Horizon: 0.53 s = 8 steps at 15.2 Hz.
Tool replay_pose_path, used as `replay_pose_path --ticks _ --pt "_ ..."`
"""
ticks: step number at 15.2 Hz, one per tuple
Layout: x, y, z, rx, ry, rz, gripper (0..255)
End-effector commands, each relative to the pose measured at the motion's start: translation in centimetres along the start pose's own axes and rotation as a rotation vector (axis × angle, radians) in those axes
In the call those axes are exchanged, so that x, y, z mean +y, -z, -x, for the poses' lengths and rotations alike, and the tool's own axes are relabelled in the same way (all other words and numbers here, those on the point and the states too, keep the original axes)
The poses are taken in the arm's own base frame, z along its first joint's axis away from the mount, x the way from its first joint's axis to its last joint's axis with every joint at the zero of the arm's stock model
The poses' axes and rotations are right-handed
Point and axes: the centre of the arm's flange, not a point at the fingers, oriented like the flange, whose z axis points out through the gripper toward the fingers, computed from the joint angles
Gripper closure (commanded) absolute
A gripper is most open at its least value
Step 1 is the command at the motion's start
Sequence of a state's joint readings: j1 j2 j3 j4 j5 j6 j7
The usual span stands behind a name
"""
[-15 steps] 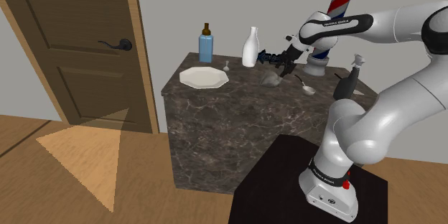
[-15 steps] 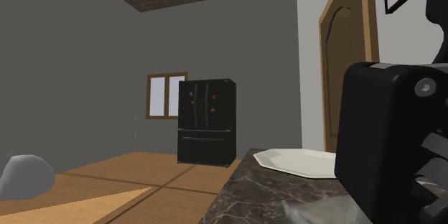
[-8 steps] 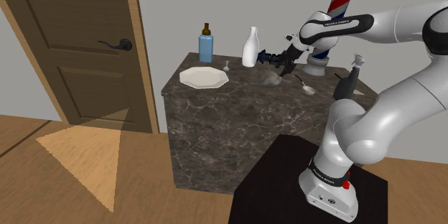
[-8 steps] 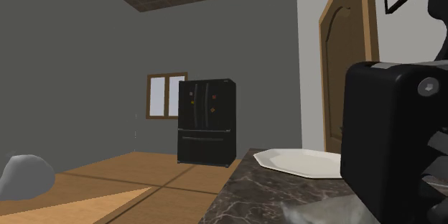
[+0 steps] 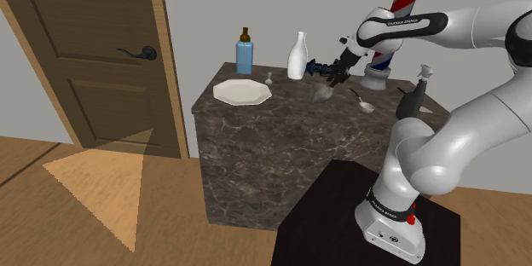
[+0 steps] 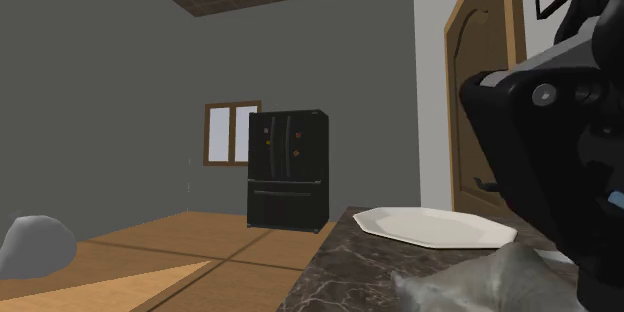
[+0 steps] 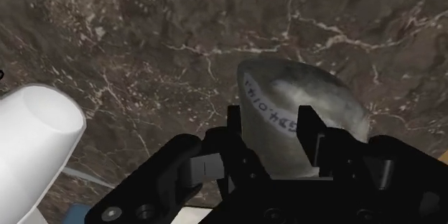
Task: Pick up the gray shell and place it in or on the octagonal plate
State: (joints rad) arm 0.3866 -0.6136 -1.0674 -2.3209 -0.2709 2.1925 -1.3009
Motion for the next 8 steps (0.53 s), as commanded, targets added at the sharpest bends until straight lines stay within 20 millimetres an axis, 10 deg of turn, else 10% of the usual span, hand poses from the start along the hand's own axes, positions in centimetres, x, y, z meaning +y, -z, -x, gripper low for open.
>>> replay_pose_path --ticks 1,3,8 --pt "-1.9 -0.5 2.4 0.080 0.142 0.072 0" --pt "-4.3 -2.0 7.8 0.244 0.422 0.229 0" --pt "-3.9 -4.0 7.2 0.245 0.423 0.230 0"
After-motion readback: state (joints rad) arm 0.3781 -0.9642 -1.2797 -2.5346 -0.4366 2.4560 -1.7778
